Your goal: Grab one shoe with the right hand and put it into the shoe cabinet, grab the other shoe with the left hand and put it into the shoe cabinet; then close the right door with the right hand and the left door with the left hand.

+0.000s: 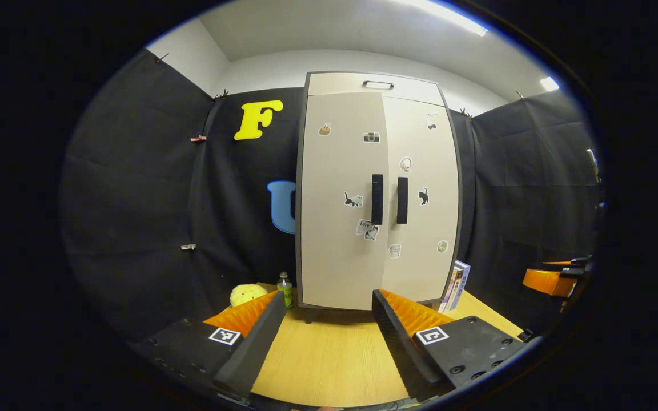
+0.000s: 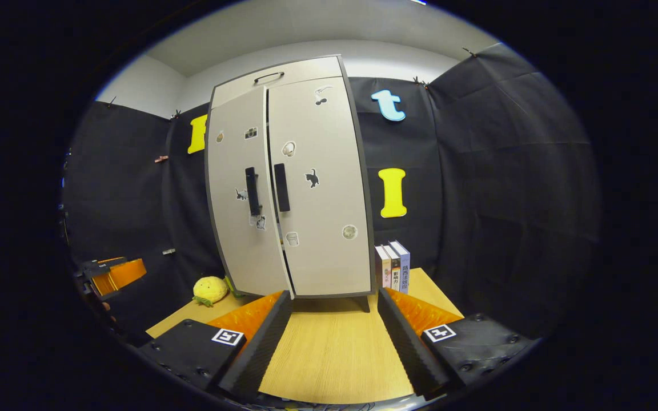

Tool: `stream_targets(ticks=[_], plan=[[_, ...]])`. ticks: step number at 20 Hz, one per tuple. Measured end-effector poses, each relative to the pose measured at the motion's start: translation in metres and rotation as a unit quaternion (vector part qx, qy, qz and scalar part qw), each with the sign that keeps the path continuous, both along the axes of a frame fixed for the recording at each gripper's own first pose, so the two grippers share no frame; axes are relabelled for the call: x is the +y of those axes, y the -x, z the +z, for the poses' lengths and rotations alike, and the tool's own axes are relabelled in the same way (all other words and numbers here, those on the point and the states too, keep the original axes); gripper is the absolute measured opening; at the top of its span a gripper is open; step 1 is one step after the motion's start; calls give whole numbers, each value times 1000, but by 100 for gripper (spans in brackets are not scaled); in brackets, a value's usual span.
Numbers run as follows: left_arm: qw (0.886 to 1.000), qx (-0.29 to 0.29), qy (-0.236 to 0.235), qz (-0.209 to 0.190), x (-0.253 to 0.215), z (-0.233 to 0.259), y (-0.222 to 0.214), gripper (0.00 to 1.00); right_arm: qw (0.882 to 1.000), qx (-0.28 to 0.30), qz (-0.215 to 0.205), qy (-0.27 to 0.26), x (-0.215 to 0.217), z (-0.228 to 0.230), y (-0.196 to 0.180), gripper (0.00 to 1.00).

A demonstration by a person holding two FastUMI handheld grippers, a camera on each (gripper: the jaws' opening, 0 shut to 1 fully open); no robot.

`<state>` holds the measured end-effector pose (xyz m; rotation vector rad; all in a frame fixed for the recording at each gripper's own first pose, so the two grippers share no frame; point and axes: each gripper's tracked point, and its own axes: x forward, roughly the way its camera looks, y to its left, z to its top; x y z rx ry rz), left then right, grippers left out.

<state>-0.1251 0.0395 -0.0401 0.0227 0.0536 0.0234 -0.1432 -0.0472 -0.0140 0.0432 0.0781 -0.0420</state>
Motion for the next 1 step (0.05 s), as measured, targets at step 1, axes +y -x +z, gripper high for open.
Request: stream_targets(ticks=[1], plan=[[1000, 3, 3, 0, -1, -3, 3, 95, 1000, 1, -1, 0, 1, 0, 4, 99]])
